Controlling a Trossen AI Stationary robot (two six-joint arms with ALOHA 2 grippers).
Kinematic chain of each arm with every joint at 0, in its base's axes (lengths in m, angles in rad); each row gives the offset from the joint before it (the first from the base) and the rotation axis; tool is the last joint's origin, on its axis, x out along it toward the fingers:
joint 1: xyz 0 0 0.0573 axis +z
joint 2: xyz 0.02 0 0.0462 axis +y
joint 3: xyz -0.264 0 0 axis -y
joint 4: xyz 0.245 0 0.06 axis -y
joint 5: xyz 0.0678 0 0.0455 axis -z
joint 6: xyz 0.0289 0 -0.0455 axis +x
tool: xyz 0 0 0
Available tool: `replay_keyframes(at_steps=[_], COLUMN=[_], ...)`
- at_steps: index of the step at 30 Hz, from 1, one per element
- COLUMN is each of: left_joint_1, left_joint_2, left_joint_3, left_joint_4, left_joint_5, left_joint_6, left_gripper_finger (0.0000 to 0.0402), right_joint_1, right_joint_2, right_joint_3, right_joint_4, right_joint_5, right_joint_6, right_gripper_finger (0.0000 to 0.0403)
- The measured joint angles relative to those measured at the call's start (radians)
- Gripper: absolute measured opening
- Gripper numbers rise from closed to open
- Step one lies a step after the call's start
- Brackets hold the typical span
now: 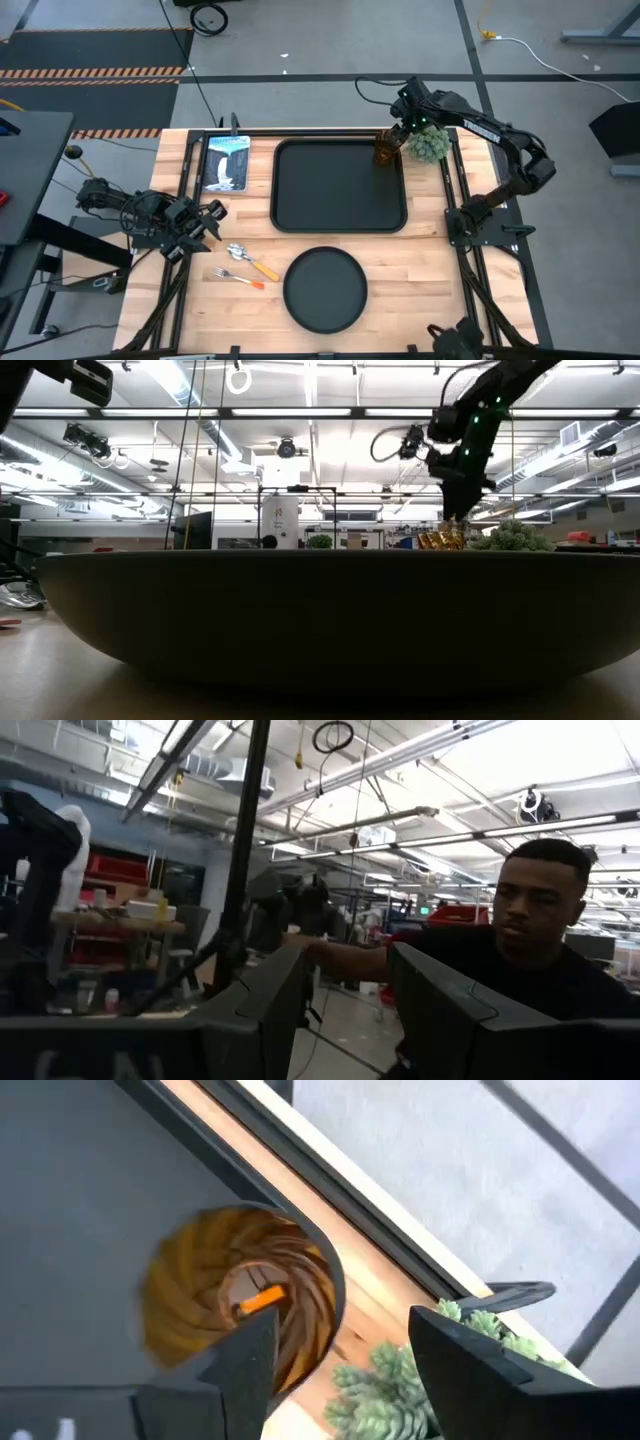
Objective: Pick and place plate/cup/fork/spoon on tray
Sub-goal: Put the black plate on the black tray to the bottom of the brown cup
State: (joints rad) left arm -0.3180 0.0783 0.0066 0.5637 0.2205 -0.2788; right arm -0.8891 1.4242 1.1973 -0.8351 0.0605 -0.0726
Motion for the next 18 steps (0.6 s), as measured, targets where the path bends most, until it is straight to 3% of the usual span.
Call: replay_keyframes(at_steps=[6, 11, 18], left_joint_1=[0.000, 0.000, 0.000], left_joint_2=[0.000, 0.000, 0.000], left_joint_3=[0.000, 0.000, 0.000], left_joint_4=[-0.024, -0.088, -0.098], left_joint_5=[0.000, 0.001, 0.001], left_joint_6=[-0.082, -0.084, -0.084], left_gripper_finger=[0.0162, 0.0162, 0.0162], right_joint_1=[0.137, 0.332, 0.634], right_joint_2=[-0.151, -0.228, -0.216], right_joint_3=[0.000, 0.000, -0.018], right_joint_4=[0.000, 0.004, 0.006], right_joint_5=[-0.033, -0.114, -0.033], right_joint_6=[0.097, 0.247, 0.458], right_gripper_finger=[0.0229, 0.0228, 0.0228])
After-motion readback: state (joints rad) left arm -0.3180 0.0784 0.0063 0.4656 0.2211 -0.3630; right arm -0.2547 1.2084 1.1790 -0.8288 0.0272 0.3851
